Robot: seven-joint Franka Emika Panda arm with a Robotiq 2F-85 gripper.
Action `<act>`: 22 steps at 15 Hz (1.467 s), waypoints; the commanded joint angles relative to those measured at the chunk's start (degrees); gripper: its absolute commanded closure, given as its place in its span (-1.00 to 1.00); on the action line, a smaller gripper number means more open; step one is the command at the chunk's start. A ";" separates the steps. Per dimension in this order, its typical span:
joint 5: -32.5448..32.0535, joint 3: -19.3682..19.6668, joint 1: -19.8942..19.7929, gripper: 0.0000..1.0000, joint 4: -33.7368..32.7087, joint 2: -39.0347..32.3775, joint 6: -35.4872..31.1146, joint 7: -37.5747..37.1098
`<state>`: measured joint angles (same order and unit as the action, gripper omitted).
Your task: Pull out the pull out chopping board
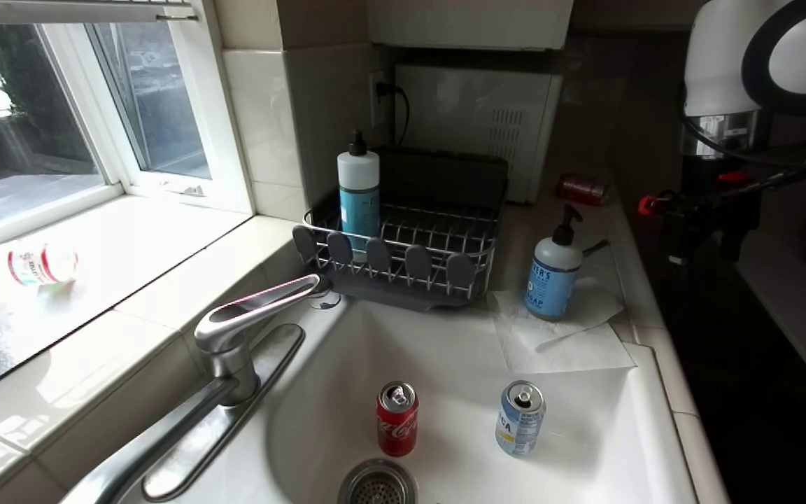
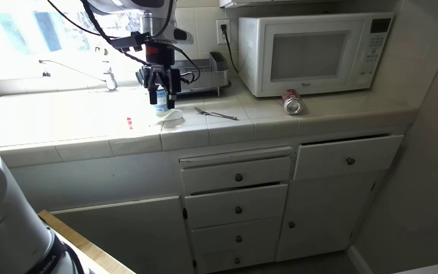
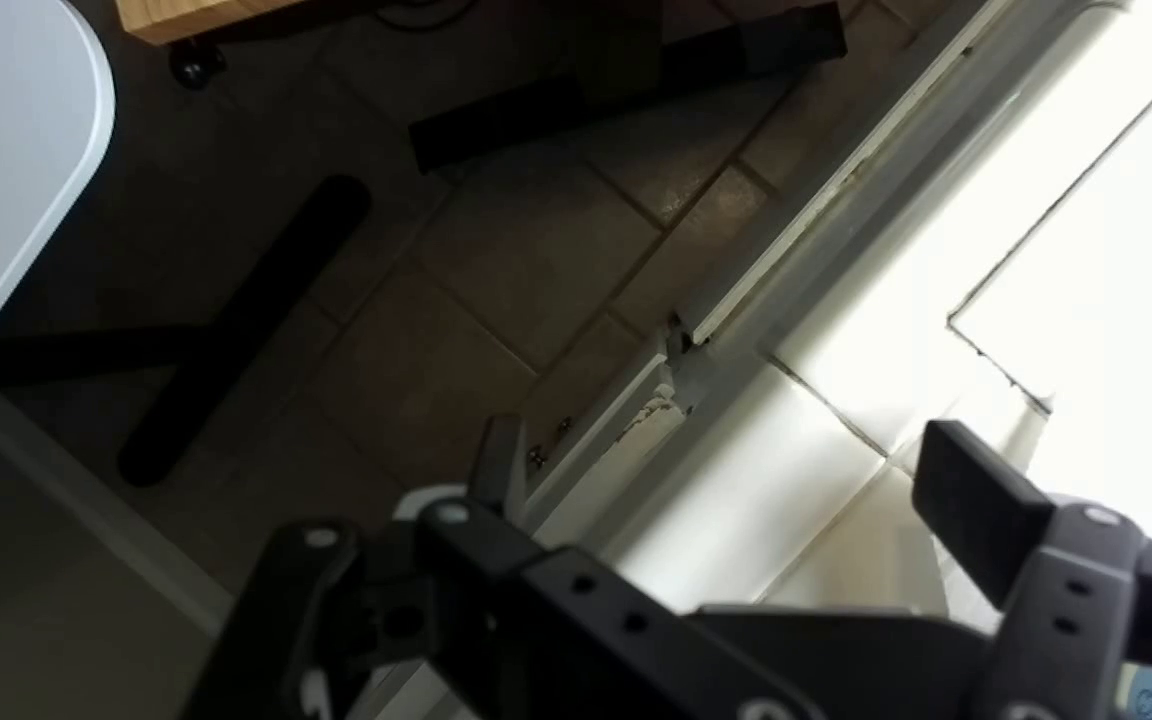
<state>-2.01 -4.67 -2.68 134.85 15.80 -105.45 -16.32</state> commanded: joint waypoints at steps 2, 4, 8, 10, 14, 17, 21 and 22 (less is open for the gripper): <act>-0.17 0.67 0.71 -1.00 -0.07 -0.03 0.08 -0.13; -0.17 0.68 0.71 -1.00 -0.06 -0.03 0.08 -0.13; -0.17 0.68 0.71 -1.00 -0.07 -0.03 0.08 -0.13; -0.17 0.67 0.71 -1.00 -0.06 -0.03 0.08 -0.13; -0.17 0.68 0.71 -1.00 -0.06 -0.03 0.08 -0.13; -0.17 0.68 0.71 -1.00 -0.06 -0.03 0.08 -0.13; 3.48 2.29 0.71 -1.00 -1.23 -1.68 -0.38 2.90; 4.93 3.17 0.50 -1.00 -1.60 -2.17 -0.77 4.15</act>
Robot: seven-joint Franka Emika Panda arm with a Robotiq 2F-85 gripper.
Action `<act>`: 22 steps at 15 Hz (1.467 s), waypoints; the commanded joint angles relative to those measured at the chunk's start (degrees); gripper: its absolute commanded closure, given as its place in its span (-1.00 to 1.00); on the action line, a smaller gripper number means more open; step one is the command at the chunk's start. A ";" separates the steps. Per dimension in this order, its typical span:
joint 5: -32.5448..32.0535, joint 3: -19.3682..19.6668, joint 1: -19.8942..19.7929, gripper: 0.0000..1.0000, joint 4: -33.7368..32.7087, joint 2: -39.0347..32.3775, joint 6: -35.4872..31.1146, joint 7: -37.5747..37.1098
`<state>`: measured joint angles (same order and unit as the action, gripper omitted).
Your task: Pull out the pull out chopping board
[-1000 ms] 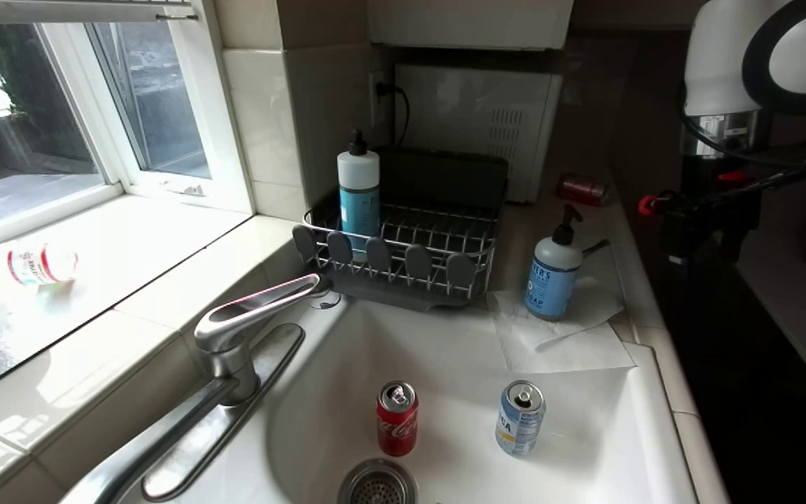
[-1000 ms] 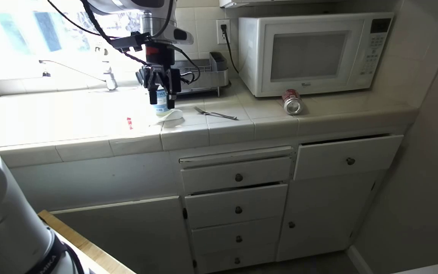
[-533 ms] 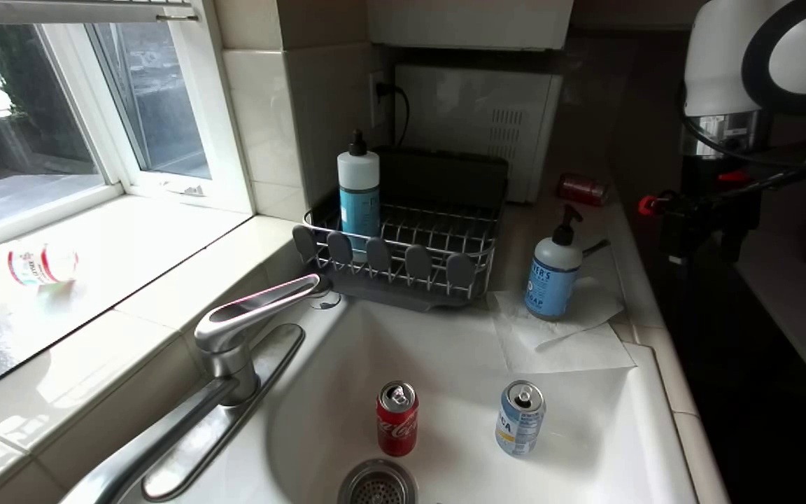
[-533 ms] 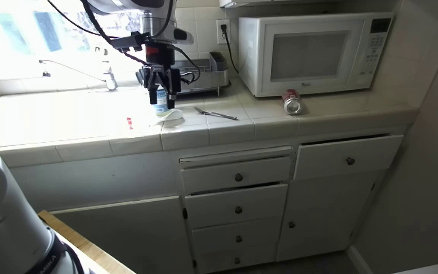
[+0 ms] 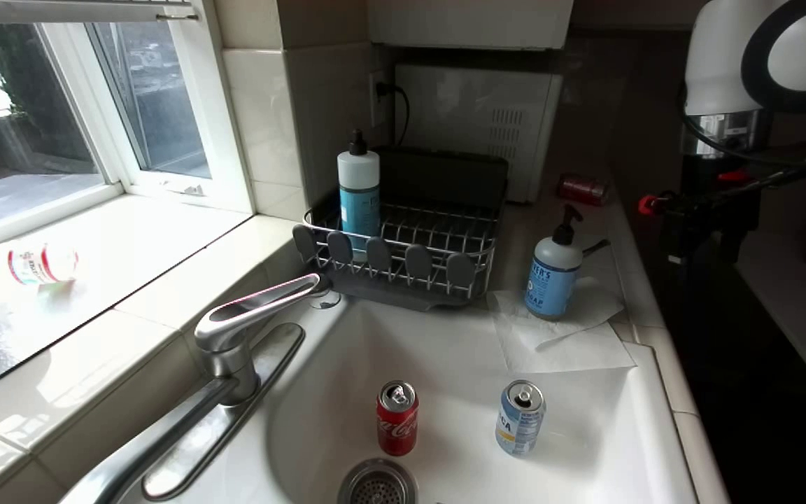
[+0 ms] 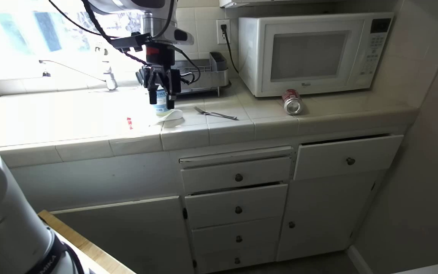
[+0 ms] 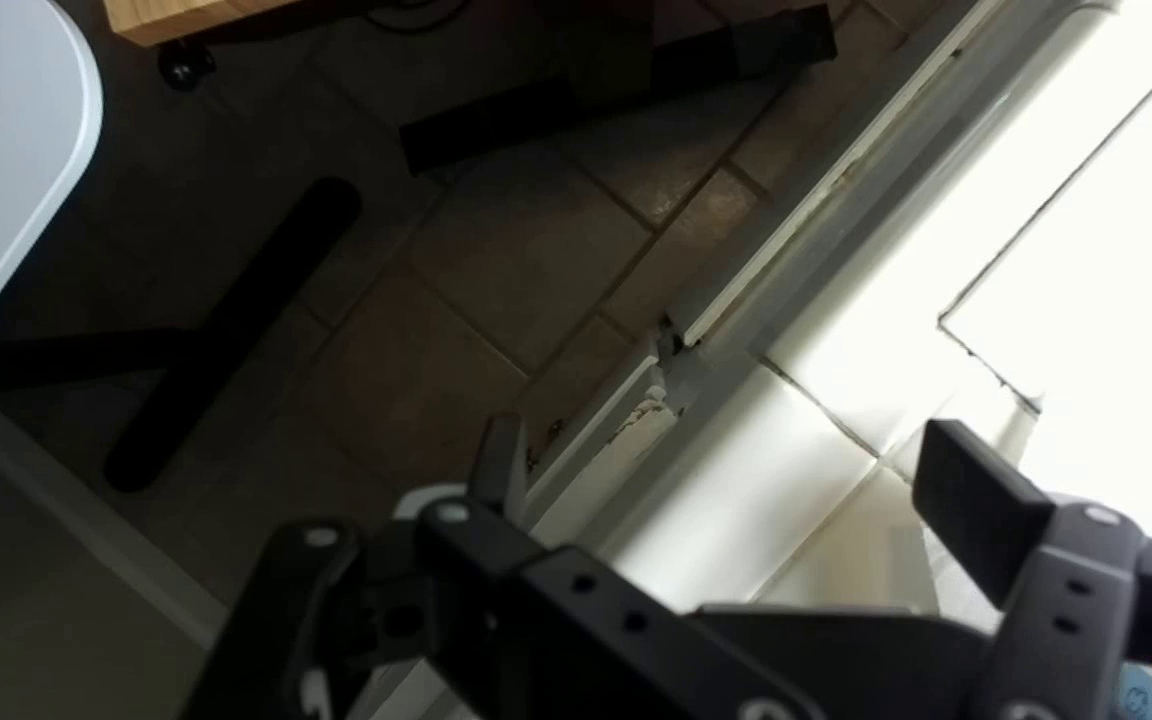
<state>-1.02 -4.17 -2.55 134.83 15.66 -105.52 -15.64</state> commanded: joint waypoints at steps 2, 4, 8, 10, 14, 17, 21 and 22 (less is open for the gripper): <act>7.77 5.49 -0.45 -1.00 -2.60 -2.64 -0.86 7.49; 12.22 8.77 -1.29 -1.00 -3.81 -2.76 -0.58 12.80; 18.83 14.92 -3.69 -1.00 -5.89 -4.96 -0.46 22.82; 21.96 17.77 -5.19 -1.00 -6.01 -6.21 -2.15 28.31; 34.85 23.87 -8.66 -1.00 -7.83 -12.21 -1.85 39.30; 46.03 25.80 -11.75 -1.00 -9.11 -18.22 -2.09 44.38; 60.63 25.16 -16.37 -1.00 -11.97 -26.31 -1.43 51.00; 62.68 24.88 -17.34 -1.00 -12.99 -28.23 -0.28 52.41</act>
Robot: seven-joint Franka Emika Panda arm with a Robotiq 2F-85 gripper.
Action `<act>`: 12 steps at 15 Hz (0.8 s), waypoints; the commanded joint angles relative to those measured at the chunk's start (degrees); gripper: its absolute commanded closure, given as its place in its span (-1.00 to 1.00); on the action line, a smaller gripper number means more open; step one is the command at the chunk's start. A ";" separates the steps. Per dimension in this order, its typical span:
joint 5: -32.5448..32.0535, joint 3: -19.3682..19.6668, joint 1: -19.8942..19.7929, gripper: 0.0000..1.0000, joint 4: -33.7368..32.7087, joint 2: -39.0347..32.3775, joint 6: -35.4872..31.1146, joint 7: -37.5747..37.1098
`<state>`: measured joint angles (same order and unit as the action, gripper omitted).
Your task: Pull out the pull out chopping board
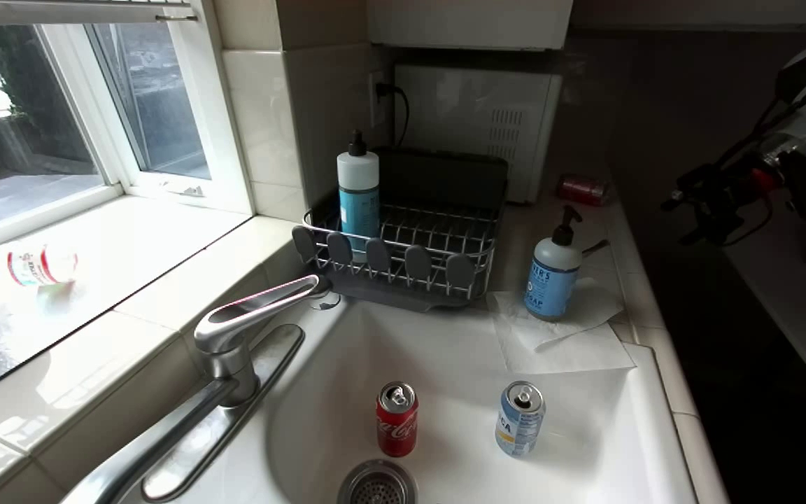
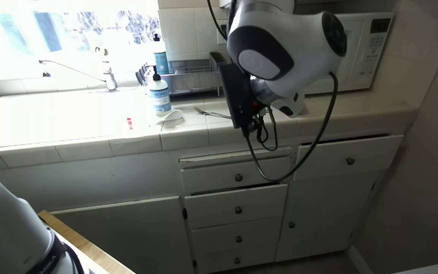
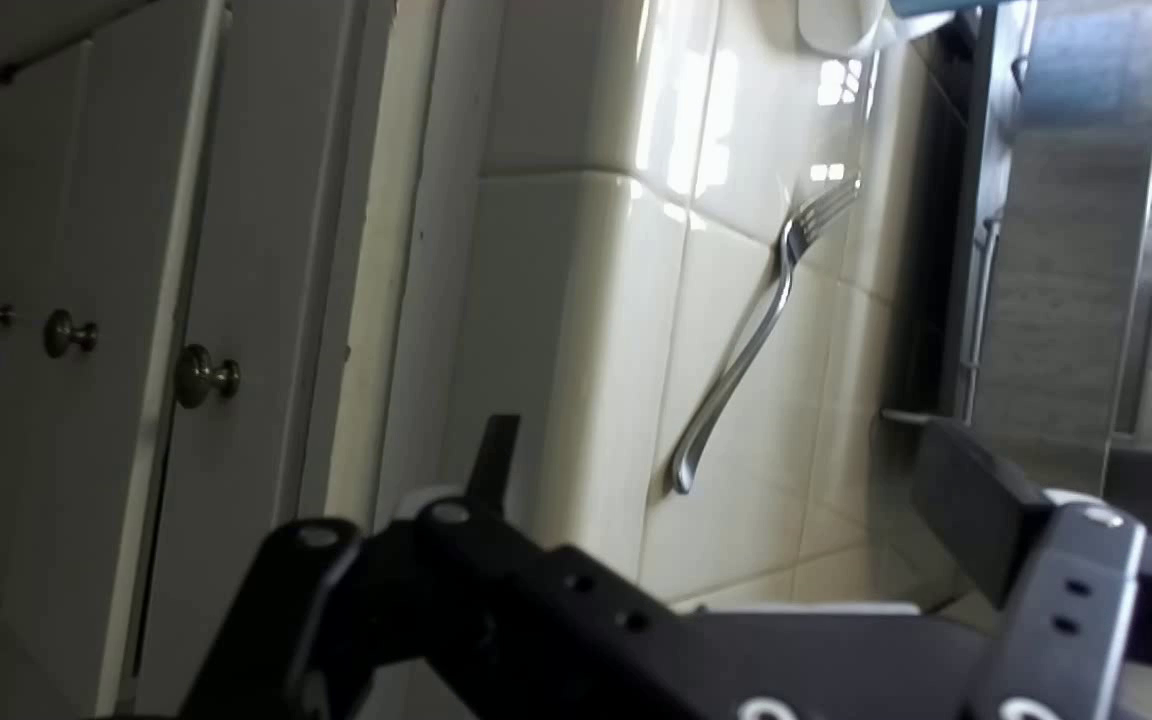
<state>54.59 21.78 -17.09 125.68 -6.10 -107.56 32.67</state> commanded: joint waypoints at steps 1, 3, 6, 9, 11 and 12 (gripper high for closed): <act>2.58 -1.33 -2.01 -1.00 -0.83 -1.90 -0.01 1.45; 5.21 -1.52 -2.97 -1.00 -2.22 -4.99 0.03 3.32; 5.76 -1.78 -3.10 -1.00 -3.09 -6.07 0.08 3.53; 5.79 -1.84 -3.09 -1.00 -3.46 -6.07 0.14 3.53; 6.41 -1.71 -4.27 -1.00 -5.48 -9.01 2.30 4.00; 6.74 -1.64 -4.93 -1.00 -6.25 -10.23 3.01 4.58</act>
<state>60.58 20.79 -19.51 122.15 -12.51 -107.34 36.34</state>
